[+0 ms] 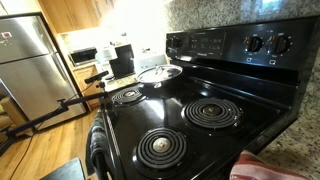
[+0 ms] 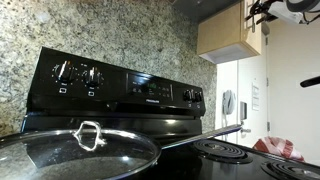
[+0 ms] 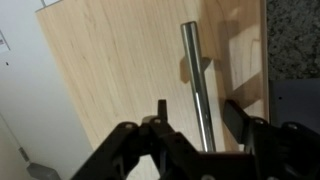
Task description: Open door of the kitchen unit
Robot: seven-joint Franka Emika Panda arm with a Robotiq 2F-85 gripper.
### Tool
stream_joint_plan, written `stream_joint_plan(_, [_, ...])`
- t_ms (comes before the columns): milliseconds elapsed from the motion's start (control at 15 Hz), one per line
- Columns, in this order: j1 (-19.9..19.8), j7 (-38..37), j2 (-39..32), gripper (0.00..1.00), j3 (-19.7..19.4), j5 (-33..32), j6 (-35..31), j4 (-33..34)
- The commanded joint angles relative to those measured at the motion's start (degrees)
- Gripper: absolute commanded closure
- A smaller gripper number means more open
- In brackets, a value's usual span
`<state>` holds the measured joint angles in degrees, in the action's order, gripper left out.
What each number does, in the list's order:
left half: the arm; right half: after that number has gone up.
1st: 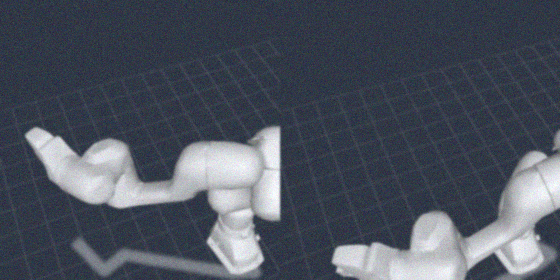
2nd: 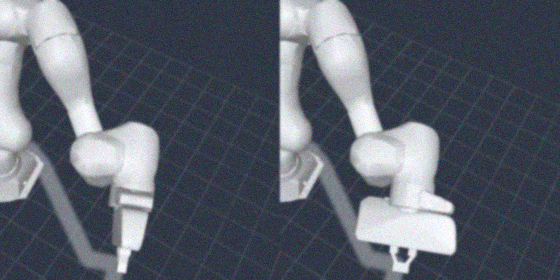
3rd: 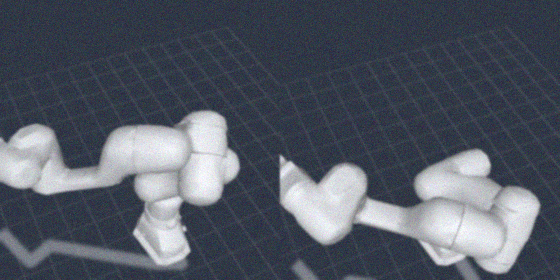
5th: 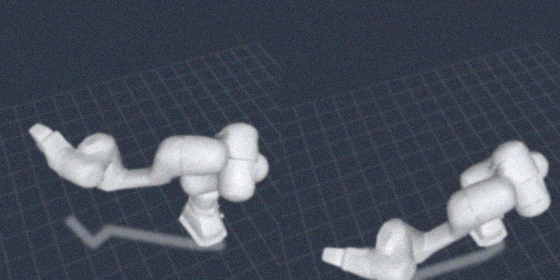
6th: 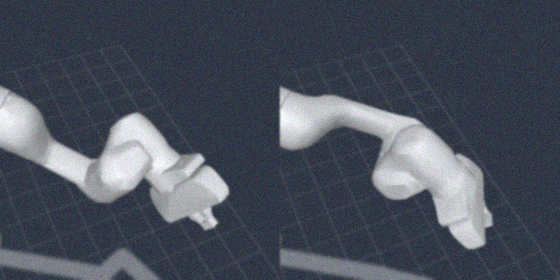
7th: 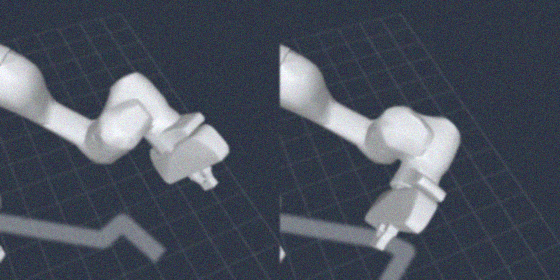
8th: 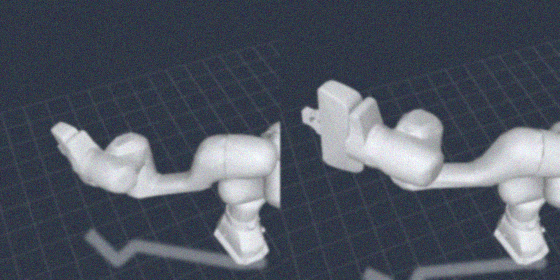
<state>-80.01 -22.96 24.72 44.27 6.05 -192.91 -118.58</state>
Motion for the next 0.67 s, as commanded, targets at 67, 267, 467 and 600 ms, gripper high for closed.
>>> stream_joint_plan(67, [2.38,0.65,-1.33,0.78,-1.76,-0.75,-0.26,1.7])
stream_joint_plan(267, [5.56,0.87,-0.79,0.99,-4.25,-0.93,0.53,1.07])
stream_joint_plan(467, [10.27,2.83,0.54,0.96,-8.47,-1.75,2.63,-0.84])
stream_joint_plan(600, [13.56,4.34,1.87,0.95,-11.6,-1.64,3.6,-2.36])
